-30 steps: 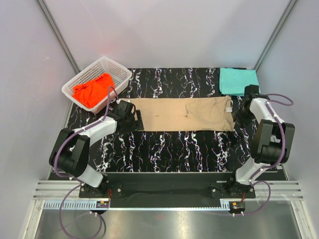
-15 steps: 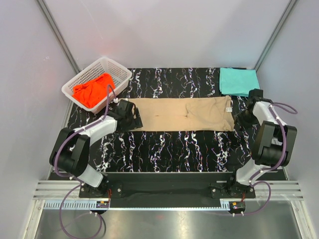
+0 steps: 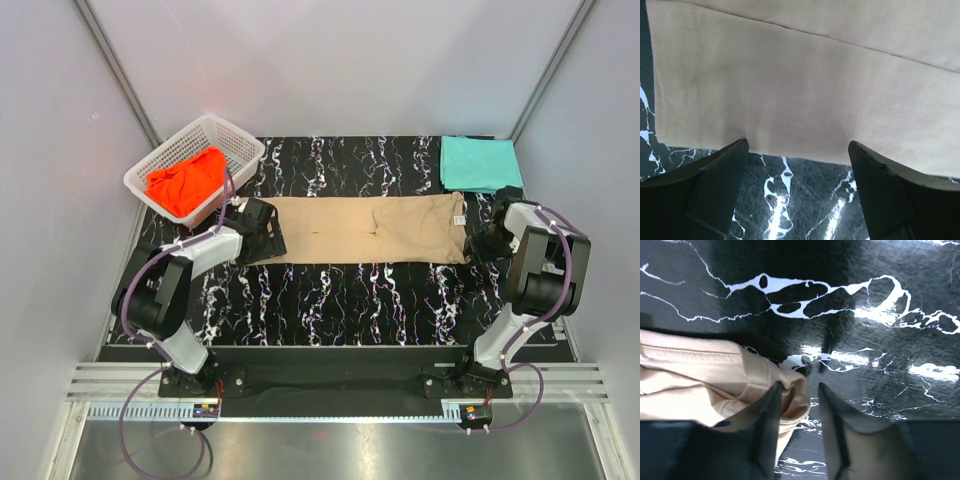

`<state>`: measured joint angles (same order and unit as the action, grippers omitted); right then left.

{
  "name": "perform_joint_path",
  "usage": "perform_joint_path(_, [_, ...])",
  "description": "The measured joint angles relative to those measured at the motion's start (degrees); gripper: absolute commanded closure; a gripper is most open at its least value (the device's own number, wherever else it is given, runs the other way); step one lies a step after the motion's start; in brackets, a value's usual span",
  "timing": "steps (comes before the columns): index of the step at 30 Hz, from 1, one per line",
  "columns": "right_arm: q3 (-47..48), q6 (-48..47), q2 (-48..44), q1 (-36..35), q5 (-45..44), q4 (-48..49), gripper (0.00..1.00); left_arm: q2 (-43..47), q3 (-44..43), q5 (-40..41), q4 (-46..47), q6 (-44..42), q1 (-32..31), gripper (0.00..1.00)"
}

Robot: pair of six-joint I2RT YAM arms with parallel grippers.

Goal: Fold and stack the t-shirts
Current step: Fold the tshirt

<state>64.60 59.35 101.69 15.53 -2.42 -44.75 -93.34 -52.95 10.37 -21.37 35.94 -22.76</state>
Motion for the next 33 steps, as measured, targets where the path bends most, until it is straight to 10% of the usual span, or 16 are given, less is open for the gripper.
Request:
perform_joint_path(5, [-0.39,0.55,0.28,0.96,-0.15,0.61,1.00,-2.19,-1.09,2.49,-0.59,0.50,-0.11,0.12])
perform_joint_path(25, [-3.06,-4.46,-0.55,3.28,-1.53,4.33,1.00,-3.48,-1.66,8.20,-1.51,2.49,-0.48,0.12])
perform_joint_path(33, [-2.80,-8.13,-1.55,3.65,-1.38,2.80,0.60,-3.41,-2.36,7.82,-3.21,2.95,-1.46,0.12])
